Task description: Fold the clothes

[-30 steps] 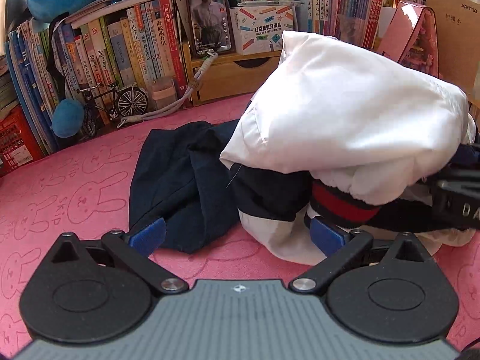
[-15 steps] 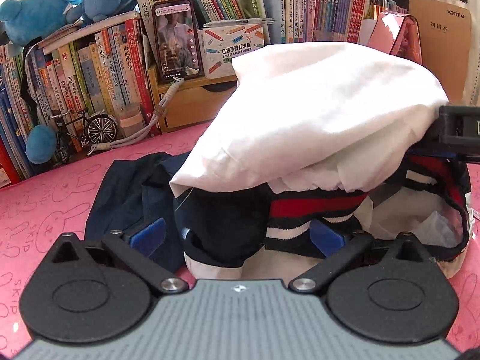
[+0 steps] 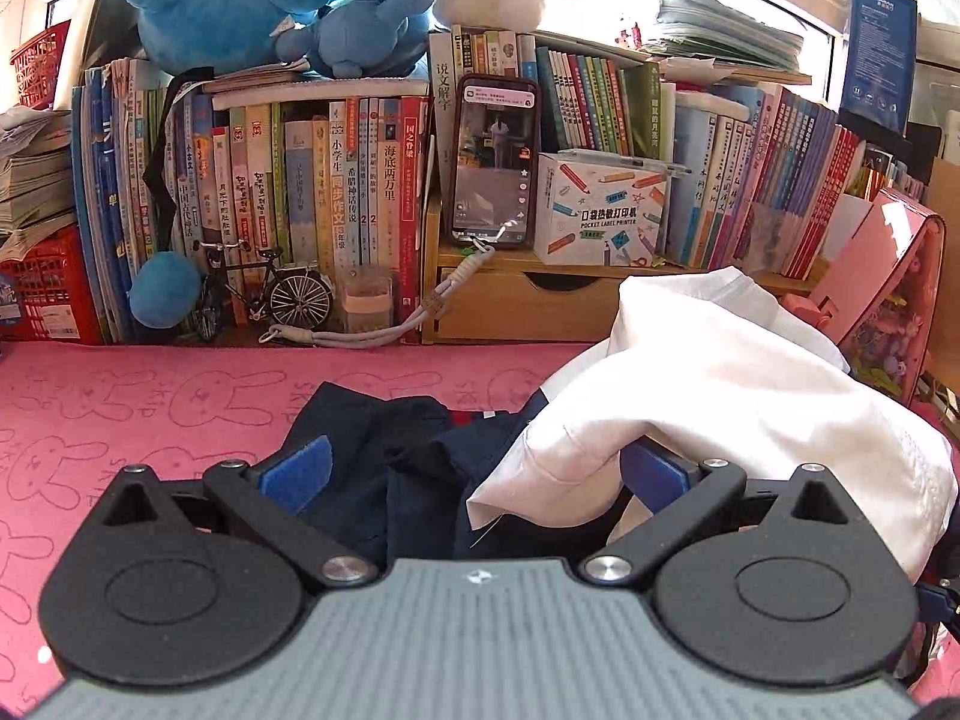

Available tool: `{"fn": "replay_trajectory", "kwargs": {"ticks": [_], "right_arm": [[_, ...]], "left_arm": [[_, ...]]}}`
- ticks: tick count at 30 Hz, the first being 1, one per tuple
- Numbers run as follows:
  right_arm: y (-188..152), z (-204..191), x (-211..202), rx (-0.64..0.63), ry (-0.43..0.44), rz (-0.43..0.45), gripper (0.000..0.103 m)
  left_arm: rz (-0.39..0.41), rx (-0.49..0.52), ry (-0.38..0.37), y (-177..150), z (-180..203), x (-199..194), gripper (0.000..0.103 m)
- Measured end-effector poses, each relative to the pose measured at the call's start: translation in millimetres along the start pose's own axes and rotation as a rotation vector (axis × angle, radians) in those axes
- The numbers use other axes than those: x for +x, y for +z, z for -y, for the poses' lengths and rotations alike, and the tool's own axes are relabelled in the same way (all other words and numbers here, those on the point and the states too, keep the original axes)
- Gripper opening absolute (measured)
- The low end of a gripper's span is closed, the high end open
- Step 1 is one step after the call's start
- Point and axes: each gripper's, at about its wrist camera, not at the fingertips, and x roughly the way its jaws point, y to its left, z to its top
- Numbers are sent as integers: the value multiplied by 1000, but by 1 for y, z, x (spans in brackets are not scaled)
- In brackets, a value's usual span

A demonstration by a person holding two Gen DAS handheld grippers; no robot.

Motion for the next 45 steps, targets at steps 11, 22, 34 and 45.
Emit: {"fn": "replay_trajectory", "kwargs": {"ticks": [11,22,34,45], "right_arm": [[23,-7,16,-29,-252,140,54],[36,16,6,77,-169,153,50],[25,17,-7,52,-170,153,44],[50,17,-15,142,-74,186,41]], "left_arm": [[62,137,-49,-26,1,-21,103],[119,256,-45,-47,36,0,103],[148,47,111,-19,-1,6,103],[308,440,-171,-70,34,-54,103]]}}
